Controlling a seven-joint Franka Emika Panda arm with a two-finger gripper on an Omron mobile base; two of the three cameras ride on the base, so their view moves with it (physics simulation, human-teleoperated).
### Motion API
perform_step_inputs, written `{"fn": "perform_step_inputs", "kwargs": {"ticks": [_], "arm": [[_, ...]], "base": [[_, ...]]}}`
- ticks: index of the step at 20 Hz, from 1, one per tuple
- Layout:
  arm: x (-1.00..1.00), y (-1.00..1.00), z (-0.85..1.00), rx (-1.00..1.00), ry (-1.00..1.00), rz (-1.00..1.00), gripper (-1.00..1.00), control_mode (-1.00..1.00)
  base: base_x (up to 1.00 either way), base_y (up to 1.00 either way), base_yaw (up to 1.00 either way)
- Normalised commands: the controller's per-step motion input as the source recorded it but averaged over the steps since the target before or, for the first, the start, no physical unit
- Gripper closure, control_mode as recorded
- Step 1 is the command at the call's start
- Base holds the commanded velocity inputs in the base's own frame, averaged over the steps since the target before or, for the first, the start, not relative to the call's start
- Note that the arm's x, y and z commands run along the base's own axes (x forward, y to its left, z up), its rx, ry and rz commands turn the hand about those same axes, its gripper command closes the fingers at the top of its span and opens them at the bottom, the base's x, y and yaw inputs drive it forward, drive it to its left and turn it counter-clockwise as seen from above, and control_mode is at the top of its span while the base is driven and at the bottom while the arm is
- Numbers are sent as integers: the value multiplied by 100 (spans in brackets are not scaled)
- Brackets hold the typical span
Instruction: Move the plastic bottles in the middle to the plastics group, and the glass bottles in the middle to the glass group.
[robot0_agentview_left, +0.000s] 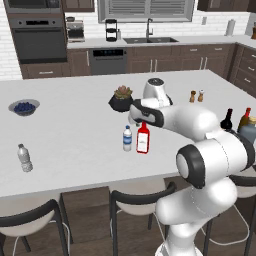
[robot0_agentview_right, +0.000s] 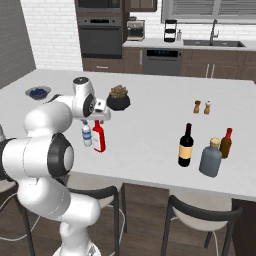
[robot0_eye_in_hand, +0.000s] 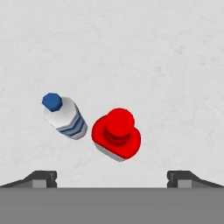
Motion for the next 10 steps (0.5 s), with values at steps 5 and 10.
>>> {"fn": "perform_step_inputs", "kwargs": {"ticks": [5, 10], "arm": [[17, -1, -11, 0, 0, 0, -100, -100], [12, 0, -18, 0, 0, 0, -100, -100]], "base": [[0, 0, 0], [0, 0, 0]]}}
